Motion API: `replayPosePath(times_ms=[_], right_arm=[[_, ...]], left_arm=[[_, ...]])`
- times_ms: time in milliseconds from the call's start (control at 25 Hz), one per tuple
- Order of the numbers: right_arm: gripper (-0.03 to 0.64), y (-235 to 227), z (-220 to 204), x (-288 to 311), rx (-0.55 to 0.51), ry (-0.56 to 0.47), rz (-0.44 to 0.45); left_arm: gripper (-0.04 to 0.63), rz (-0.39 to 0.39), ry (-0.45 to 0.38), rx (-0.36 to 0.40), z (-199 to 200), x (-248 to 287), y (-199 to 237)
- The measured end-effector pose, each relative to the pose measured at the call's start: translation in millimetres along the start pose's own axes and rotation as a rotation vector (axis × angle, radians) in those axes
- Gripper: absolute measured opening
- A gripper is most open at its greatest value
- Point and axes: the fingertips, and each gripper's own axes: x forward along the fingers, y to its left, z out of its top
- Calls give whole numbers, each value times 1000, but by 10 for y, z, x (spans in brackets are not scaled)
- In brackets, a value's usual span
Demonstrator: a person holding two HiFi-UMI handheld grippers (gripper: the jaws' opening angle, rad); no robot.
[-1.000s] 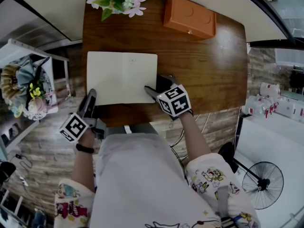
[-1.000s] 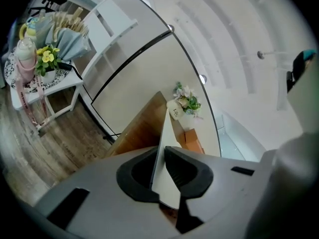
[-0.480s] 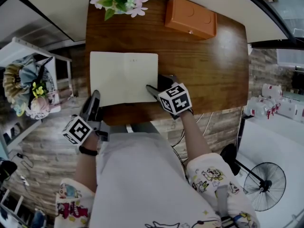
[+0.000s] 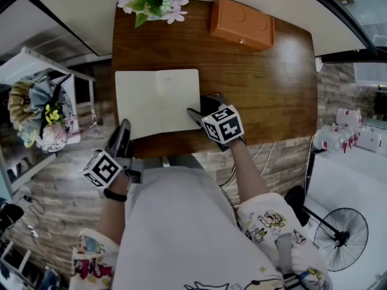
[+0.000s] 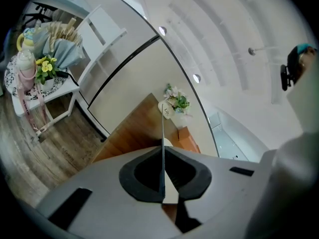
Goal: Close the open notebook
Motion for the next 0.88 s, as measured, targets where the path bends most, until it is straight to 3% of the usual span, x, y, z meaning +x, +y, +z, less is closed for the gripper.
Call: replayPosePath(times_ms=[400,520,720,880], right_arm=[[282,-131,-92,-224,121,-67,-15],[282,-128,-91,-312,168,-111,-11],[282,-98,-49,-466,199,-179,3],[282,-104,6,-623,222,-242,12]], left_arm=[[6,35,19,118,-8,-16,-141],[6,11,23,148,-11,-3,-242],[11,-3,51,279,-65,78,-487],[111,-1,91,358,-151,195,-646]])
